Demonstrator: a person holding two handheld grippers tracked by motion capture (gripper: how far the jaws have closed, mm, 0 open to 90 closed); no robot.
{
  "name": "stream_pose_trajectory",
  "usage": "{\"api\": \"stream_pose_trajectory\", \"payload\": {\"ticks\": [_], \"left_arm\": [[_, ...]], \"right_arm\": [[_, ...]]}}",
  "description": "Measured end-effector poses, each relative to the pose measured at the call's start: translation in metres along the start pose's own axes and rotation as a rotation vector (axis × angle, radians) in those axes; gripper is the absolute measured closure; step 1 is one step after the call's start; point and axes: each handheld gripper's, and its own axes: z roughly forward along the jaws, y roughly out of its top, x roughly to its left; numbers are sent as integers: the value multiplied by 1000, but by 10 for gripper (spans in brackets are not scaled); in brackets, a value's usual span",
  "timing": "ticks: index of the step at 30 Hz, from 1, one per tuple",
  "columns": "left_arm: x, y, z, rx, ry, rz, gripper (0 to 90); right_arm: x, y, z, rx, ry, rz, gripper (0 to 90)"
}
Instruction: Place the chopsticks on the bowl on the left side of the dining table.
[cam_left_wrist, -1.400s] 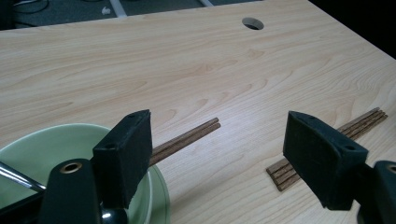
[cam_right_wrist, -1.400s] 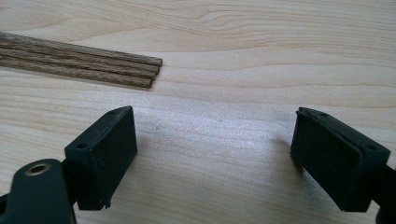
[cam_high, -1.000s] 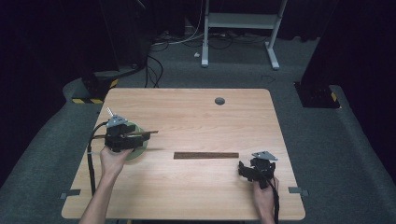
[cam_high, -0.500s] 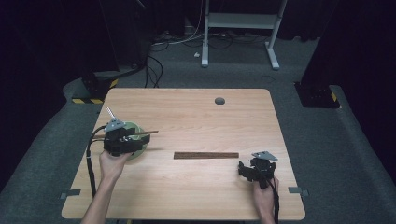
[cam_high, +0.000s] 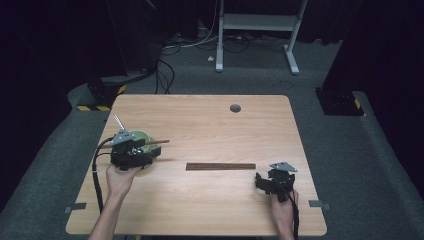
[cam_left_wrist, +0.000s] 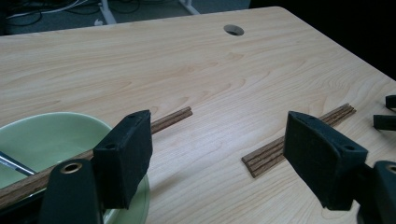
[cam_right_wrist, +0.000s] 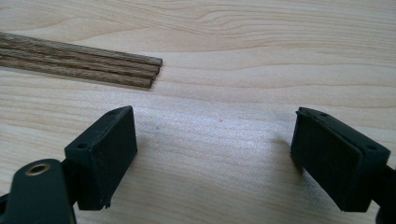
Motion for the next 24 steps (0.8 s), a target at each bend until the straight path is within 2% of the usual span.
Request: {"api": "stream_pose_trajectory", "payload": {"ticks": [24], "left_arm": [[-11, -9, -3, 0, -21, 4, 247]], "right_arm": [[0, 0, 0, 0, 0, 0, 139]]}}
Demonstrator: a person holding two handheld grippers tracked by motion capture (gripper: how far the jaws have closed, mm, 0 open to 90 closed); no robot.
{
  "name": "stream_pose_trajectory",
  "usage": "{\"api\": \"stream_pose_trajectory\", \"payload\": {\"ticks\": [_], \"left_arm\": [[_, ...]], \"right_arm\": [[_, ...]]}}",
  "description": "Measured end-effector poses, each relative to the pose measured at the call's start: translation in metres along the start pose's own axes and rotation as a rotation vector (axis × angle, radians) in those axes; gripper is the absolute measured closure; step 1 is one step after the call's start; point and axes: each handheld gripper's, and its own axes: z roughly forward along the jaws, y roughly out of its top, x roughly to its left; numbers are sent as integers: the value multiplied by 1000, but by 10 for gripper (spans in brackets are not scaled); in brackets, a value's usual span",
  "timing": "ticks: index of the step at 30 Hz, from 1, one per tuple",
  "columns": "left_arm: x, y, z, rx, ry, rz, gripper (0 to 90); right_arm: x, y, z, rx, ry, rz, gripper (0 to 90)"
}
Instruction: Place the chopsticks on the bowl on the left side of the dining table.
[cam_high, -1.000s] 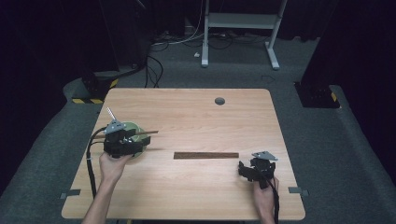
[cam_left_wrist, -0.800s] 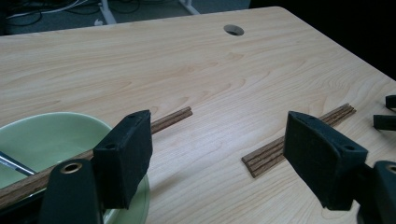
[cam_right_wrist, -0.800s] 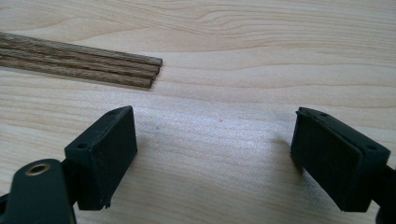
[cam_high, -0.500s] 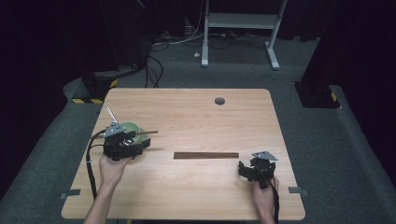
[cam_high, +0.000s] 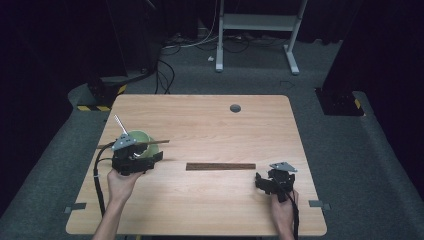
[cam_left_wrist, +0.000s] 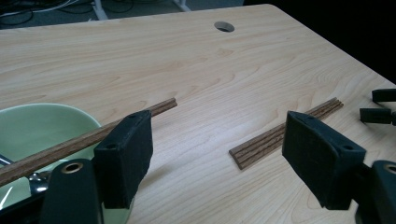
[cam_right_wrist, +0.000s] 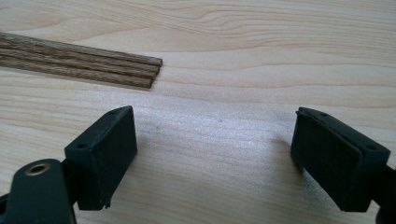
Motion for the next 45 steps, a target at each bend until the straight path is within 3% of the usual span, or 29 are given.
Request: {"api": "stream_pose_trajectory", "payload": {"ticks": [7, 22, 45], "left_arm": [[-4, -3, 4, 20, 6, 17, 249], [-14, -10, 8, 21, -27, 16, 248], [-21, -18, 17, 37, -34, 14, 250]], "right_arm": [[0, 0, 0, 0, 0, 0, 139], [0, 0, 0, 0, 0, 0, 139], [0, 0, 0, 0, 0, 0, 139]]}}
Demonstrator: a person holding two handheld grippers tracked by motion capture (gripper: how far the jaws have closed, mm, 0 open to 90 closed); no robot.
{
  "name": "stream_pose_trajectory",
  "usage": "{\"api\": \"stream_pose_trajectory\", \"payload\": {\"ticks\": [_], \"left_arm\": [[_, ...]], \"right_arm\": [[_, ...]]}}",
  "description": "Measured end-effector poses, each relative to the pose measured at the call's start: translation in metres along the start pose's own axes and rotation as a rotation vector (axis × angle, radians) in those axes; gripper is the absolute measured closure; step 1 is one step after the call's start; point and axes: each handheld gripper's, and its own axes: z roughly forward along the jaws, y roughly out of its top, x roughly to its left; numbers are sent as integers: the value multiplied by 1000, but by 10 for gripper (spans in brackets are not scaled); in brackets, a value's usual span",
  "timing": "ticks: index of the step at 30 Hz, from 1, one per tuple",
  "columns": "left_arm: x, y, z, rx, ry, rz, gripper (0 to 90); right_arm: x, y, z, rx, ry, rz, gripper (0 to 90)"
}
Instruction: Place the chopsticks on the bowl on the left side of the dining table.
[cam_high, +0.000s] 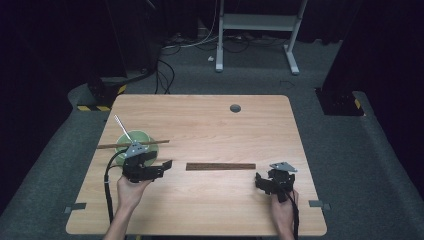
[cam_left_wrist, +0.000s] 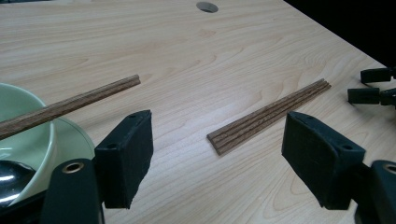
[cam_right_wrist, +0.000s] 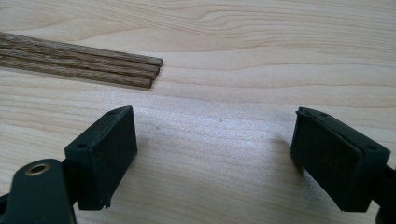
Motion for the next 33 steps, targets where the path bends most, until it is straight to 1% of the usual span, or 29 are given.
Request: {"api": "stream_pose_trajectory", "payload": {"ticks": [10, 33], "left_arm": [[-1, -5, 6, 9, -4, -8, 250], [-1, -14, 21, 41, 16, -15, 251]], "right_arm": [[0, 0, 0, 0, 0, 0, 139], [0, 0, 0, 0, 0, -1, 139]]}}
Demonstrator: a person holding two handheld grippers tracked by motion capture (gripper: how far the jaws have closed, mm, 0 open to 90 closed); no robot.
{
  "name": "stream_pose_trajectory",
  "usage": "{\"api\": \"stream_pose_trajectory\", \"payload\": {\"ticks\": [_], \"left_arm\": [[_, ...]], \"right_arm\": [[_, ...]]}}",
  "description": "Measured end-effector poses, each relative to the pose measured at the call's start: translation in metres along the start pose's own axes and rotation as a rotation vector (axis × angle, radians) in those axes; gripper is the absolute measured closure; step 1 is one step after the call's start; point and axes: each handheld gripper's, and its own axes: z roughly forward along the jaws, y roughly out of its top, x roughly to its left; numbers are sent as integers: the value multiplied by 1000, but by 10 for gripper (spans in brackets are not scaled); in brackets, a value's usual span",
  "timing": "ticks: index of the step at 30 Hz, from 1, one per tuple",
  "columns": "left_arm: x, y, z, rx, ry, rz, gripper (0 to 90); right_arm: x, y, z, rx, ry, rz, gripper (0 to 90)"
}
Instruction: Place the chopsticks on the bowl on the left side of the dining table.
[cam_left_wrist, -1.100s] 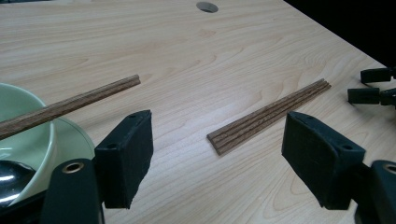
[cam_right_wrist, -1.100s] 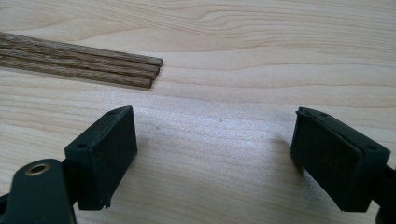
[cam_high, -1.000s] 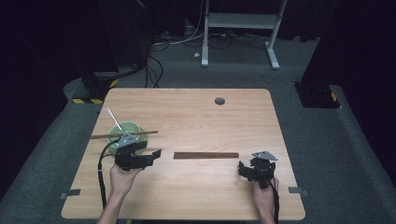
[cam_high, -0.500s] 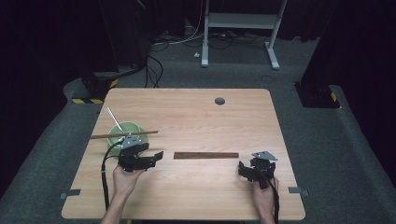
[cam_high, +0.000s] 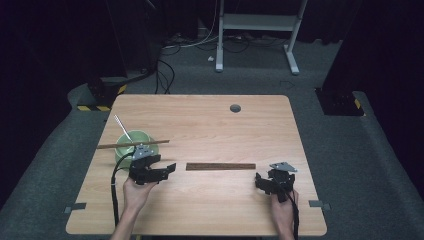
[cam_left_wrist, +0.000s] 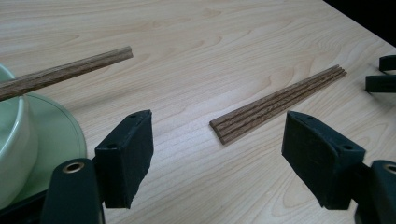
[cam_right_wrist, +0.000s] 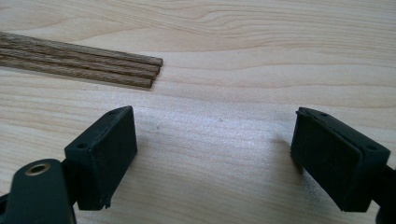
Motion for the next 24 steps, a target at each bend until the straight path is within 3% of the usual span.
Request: {"api": "stream_pose_trajectory", "payload": {"ticks": [24], "left_arm": [[4, -11, 16, 41, 38, -8, 251]], "right_arm": [[0, 0, 0, 0, 0, 0, 139]]}}
